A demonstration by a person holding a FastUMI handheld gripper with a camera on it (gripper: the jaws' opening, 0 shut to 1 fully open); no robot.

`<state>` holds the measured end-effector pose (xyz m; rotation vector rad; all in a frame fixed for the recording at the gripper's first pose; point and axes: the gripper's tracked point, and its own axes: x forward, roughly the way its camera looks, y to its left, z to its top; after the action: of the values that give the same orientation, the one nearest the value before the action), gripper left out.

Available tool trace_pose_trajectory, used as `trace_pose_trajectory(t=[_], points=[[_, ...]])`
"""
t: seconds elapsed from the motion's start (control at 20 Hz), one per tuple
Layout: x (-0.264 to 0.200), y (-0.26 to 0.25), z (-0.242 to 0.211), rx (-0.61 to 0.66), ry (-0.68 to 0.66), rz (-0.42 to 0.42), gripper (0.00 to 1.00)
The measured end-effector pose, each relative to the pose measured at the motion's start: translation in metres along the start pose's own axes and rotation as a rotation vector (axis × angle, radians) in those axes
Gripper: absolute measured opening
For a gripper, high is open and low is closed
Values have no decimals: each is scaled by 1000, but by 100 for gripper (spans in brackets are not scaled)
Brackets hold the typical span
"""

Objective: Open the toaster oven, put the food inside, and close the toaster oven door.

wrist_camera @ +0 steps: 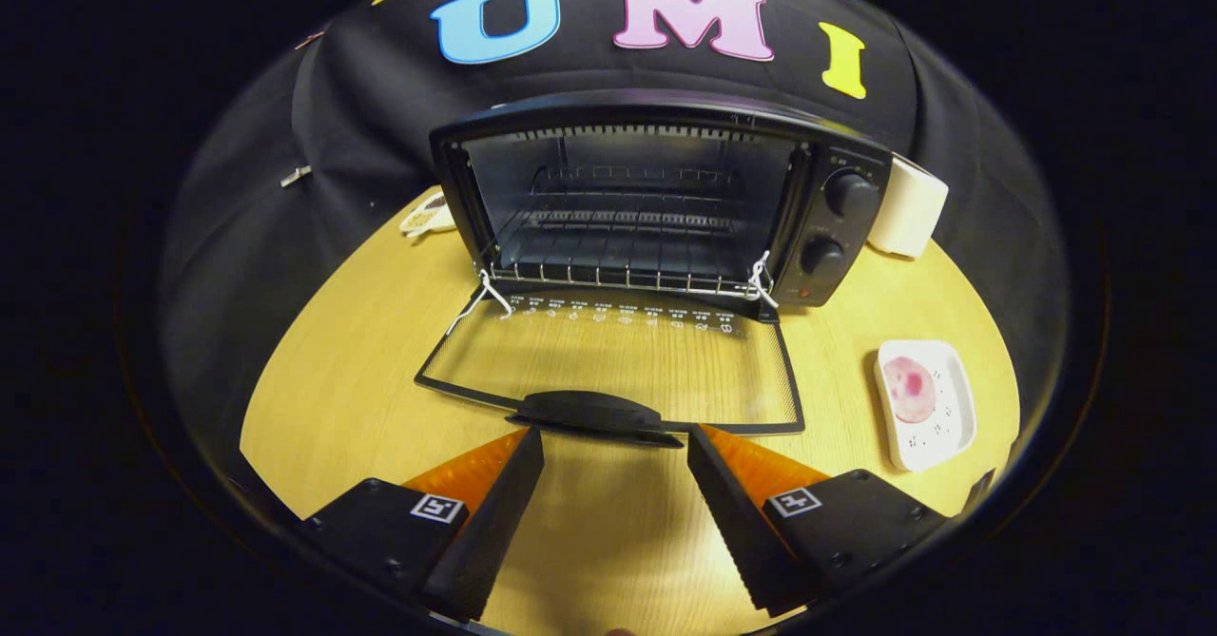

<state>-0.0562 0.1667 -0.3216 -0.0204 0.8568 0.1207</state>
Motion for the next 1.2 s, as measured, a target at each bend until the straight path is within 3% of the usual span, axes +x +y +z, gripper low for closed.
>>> trace_pose_trajectory(t=[0.25,0.55,0.85,1.2], points=[[-34,-21,34,-117,-95,55,99],[-64,-121,78,-210,-182,-24,99],[-76,-214,104,-109,-179,-70,99],[-72,-322,88,27,-107,-110,99]])
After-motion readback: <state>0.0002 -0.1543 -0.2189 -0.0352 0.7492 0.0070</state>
